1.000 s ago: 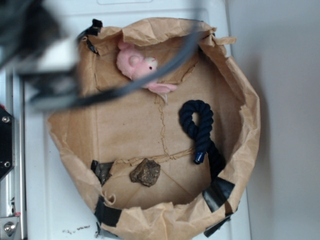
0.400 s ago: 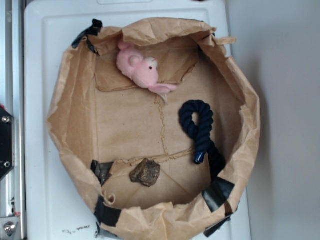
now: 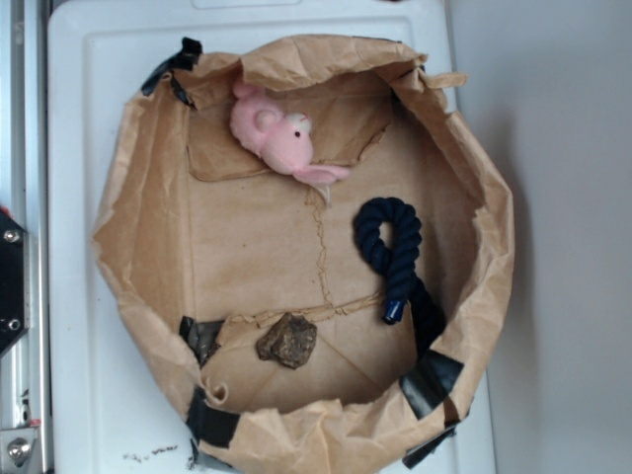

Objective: Grab the pink bunny.

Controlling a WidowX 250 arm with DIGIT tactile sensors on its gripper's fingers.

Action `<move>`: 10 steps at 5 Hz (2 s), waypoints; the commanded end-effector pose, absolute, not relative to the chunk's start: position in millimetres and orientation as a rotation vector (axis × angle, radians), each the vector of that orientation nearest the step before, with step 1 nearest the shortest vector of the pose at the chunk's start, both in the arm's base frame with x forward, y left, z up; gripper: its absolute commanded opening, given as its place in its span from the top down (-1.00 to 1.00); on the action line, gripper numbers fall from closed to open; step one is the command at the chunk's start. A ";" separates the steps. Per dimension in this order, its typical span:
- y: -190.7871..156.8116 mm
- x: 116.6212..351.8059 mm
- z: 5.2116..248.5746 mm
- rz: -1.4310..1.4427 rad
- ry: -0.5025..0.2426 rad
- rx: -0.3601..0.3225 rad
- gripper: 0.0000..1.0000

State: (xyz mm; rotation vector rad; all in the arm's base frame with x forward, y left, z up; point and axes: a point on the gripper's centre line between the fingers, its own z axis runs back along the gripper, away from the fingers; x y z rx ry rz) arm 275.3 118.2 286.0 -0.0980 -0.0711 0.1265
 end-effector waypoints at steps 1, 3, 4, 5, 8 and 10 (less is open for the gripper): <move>105.3 262.7 240.6 0.256 -0.077 0.002 -1.00; 93.3 256.9 204.3 0.332 -0.053 0.061 -1.00; 88.3 264.1 187.3 0.458 -0.098 0.117 -1.00; 85.6 267.1 169.7 0.578 -0.149 0.150 -1.00; 91.0 264.3 160.3 0.743 -0.195 0.186 -1.00; 62.7 264.3 126.7 1.088 -0.230 0.197 -1.00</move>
